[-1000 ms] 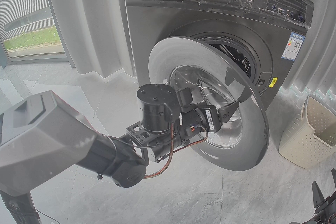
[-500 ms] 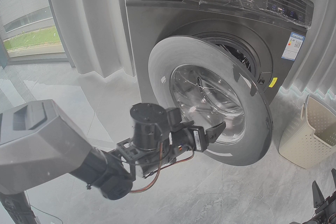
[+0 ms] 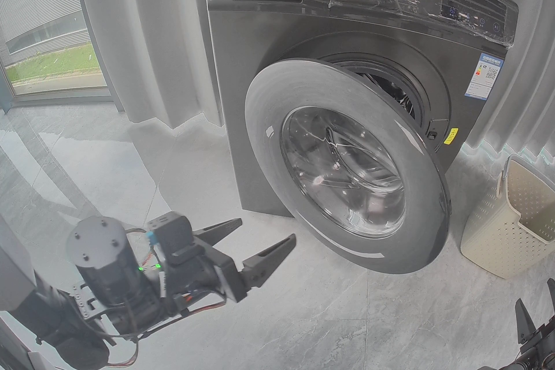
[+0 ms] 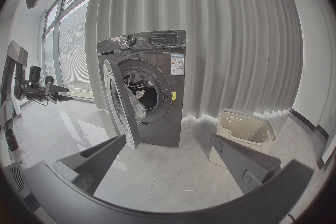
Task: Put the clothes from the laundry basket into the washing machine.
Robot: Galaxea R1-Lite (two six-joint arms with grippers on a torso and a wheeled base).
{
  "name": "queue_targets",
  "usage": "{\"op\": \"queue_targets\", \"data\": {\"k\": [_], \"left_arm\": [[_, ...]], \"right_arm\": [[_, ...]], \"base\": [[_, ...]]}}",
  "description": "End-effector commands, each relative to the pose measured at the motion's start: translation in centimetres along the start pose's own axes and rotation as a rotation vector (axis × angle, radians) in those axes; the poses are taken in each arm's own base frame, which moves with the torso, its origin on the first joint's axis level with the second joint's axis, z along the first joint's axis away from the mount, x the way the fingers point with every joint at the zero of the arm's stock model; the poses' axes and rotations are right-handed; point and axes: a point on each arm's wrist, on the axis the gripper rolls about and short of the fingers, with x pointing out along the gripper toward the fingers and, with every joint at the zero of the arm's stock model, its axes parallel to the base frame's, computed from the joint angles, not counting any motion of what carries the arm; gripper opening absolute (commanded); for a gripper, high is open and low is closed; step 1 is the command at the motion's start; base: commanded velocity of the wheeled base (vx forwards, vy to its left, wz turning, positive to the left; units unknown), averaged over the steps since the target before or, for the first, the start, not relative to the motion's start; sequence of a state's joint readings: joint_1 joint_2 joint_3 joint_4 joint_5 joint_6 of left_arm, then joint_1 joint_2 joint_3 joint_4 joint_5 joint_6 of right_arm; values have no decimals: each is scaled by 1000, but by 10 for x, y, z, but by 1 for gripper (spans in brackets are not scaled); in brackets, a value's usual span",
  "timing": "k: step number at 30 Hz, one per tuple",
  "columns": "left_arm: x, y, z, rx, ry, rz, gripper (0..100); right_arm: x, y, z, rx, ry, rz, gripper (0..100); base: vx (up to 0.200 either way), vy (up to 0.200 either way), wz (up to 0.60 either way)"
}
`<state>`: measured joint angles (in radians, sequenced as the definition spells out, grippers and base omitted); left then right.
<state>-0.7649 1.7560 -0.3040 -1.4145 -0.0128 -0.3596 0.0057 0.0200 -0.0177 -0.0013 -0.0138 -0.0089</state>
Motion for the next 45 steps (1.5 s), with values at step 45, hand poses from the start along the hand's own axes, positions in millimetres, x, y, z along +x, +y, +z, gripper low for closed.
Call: {"op": "queue_targets", "data": {"k": [45], "left_arm": [[-239,7,-4,291,-252,483,100]], "right_arm": [[22,6,73,20,64,309,100]], "base": [[0,0,0]]}}
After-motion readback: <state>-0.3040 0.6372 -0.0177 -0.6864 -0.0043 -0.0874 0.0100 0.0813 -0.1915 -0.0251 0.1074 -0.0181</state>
